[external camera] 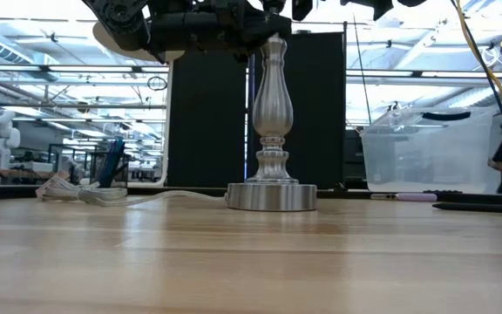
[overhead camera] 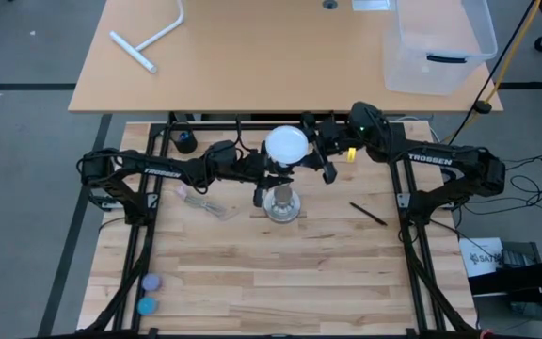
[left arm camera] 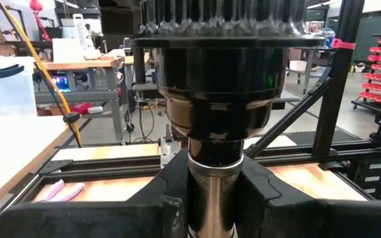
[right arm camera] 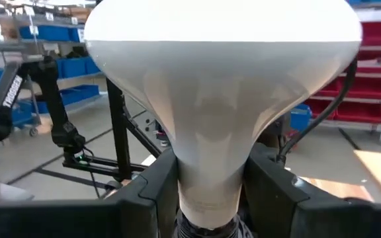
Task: Screw lightbulb
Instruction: Remove the lightbulb from the lamp
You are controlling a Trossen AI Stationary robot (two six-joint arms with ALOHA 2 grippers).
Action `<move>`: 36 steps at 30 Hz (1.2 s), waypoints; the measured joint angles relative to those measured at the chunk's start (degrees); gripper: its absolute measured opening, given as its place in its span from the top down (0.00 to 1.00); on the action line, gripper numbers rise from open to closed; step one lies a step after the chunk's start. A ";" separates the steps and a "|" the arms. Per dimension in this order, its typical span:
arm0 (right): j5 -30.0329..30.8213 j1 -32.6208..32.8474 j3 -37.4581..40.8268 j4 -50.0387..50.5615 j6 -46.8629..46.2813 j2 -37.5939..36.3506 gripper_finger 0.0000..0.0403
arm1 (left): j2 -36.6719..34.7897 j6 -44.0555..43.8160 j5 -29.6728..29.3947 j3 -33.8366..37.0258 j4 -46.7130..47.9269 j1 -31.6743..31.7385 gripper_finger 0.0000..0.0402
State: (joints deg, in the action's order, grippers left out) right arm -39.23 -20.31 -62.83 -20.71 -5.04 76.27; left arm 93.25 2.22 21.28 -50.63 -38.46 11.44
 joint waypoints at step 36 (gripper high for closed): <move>40.40 15.65 -0.39 25.12 14.83 -8.24 0.33 | 0.00 0.94 -0.44 0.02 0.37 0.00 0.82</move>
State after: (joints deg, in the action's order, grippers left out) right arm 1.17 -4.66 -63.22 4.41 9.79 68.03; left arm 93.25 3.16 20.84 -50.61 -38.09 11.44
